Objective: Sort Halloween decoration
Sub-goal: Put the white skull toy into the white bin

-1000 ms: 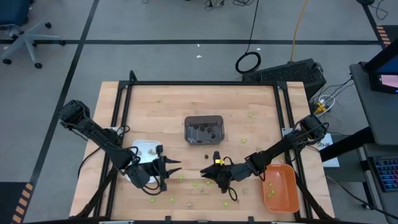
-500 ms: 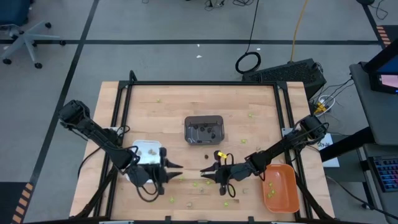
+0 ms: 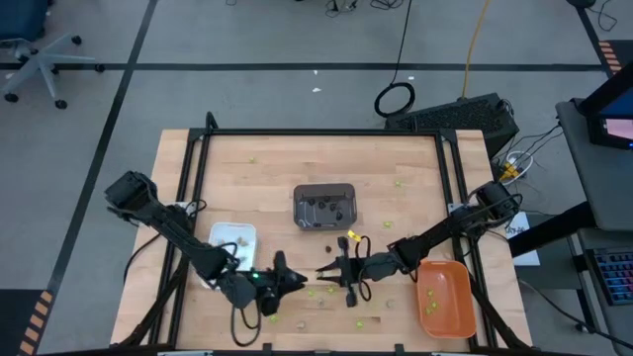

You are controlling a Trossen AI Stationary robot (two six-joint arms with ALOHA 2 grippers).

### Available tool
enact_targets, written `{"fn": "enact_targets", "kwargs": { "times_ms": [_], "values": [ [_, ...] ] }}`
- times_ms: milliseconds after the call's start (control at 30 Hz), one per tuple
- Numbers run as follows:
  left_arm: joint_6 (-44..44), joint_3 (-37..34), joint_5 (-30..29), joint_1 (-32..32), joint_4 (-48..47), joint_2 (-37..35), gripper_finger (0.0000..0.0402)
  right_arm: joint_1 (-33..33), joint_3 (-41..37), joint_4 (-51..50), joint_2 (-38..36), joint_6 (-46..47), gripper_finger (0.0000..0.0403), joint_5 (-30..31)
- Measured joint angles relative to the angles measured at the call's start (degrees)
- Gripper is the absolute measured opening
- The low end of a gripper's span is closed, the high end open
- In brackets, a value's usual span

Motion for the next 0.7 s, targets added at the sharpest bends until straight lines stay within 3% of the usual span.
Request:
{"fn": "enact_targets", "kwargs": {
  "times_ms": [233,367,533,700],
  "values": [
    [12.44,3.75,-3.41,1.09,-0.11,6.63,0.0173,-1.43,0.02,0.75,0.02,3.98,0.0038,-2.84],
    [14.29,5.18,-4.99,2.34,-0.19,8.32,0.0200,-1.62,0.02,0.50,0.03,5.18,0.0038,-3.03],
    [16.99,5.26,-3.70,4.21,-0.84,8.49,0.0200,-1.60,0.02,0.77,0.07,5.46,0.0038,-3.06],
    [18.39,5.26,-0.61,6.19,-1.01,8.49,0.0171,-1.60,0.02,0.51,0.13,6.69,0.0039,-3.09]
  ]
}}
